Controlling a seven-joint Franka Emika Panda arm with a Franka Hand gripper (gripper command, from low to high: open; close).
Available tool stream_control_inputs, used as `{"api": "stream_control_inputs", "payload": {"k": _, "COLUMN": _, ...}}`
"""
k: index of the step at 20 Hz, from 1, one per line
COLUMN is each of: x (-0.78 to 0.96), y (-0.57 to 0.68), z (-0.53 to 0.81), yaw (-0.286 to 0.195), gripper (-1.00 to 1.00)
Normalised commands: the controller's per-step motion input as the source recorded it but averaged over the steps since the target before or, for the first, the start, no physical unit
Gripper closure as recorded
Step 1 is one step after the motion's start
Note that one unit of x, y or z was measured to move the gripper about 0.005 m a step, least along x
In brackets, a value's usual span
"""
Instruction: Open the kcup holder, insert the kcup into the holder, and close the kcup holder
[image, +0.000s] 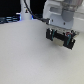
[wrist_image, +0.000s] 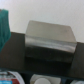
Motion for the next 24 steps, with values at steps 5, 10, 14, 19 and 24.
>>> {"api": "stream_control_inputs", "payload": {"k": 5, "x": -0.48, "y": 0.29, "z": -0.09, "yaw": 0.175, "gripper": -1.00}}
{"api": "stream_control_inputs", "payload": {"k": 10, "x": -0.51, "y": 0.40, "z": -0.05, "yaw": 0.137, "gripper": -1.00}}
{"api": "stream_control_inputs", "payload": {"k": 14, "x": -0.57, "y": 0.44, "z": -0.05, "yaw": 0.112, "gripper": -1.00}}
{"api": "stream_control_inputs", "payload": {"k": 19, "x": -0.69, "y": 0.38, "z": -0.10, "yaw": 0.122, "gripper": -1.00}}
{"api": "stream_control_inputs", "payload": {"k": 24, "x": -0.74, "y": 0.37, "z": -0.16, "yaw": 0.113, "gripper": -1.00}}
